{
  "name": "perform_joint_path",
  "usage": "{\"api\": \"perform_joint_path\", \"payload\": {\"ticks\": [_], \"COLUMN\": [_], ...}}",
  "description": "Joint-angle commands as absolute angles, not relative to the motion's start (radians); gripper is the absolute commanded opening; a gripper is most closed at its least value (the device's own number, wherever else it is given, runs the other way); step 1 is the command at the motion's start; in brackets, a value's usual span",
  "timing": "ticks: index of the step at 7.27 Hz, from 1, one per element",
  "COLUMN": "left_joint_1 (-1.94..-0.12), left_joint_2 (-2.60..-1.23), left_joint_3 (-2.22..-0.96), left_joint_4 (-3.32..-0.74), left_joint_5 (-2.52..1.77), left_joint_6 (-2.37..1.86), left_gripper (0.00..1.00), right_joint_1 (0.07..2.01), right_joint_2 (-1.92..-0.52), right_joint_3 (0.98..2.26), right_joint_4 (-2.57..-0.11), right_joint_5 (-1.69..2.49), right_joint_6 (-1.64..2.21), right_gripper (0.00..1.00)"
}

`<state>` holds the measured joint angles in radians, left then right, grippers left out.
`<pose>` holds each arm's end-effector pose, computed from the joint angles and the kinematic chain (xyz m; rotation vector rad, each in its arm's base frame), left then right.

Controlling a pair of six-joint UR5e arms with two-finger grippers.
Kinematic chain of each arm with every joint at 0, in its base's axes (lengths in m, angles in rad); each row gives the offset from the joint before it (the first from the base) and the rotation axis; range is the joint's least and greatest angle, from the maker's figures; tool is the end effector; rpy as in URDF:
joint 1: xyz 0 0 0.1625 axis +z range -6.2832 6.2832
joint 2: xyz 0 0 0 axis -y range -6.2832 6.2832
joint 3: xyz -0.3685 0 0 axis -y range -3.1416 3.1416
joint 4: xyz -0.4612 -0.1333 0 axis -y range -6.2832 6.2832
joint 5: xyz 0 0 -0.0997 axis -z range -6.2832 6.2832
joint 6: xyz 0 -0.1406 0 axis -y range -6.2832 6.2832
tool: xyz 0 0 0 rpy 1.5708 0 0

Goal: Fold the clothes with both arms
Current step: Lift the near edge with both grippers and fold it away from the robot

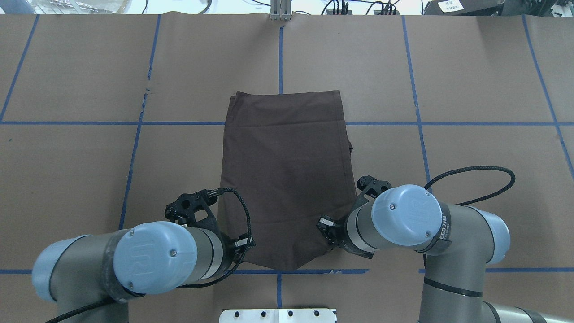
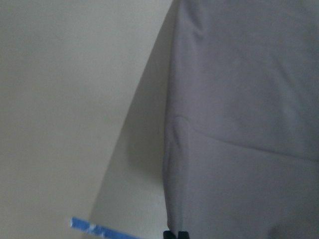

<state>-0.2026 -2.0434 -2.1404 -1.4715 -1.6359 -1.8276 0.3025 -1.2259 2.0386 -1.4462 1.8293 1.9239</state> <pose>0.5358 -0.2368 0.0941 -0.0863 0.9473 -0.3939 -0.5535 -0.2747 0.1745 -0.2654 -0.9349 0.4828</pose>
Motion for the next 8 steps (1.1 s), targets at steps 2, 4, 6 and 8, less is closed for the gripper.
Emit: {"api": "perform_joint_path", "payload": {"ticks": [2, 4, 6, 8], "left_joint_1": [-0.190, -0.318, -0.472, -0.582], "left_joint_2": [-2.045, -2.055, -2.077, -2.150], "left_joint_3": [-2.201, -2.172, -2.007, -1.810], "left_joint_4": [-1.393, -1.414, -1.609, -1.728], "left_joint_5": [-1.667, -1.670, -1.817, -1.822], "left_joint_6": [-1.822, -1.734, -1.729, -1.727], "left_gripper": [0.00, 0.00, 0.00, 0.00], "right_joint_1": [0.316, 0.455, 0.570, 0.687], "right_joint_2": [-1.217, -1.153, -1.036, -0.930], "right_joint_3": [2.030, 1.950, 1.803, 1.644], "right_joint_4": [-1.433, -1.437, -1.436, -1.436], "right_joint_5": [1.855, 1.879, 1.956, 2.012], "right_joint_6": [1.911, 1.884, 1.881, 1.841], "right_gripper": [0.00, 0.00, 0.00, 0.00]}}
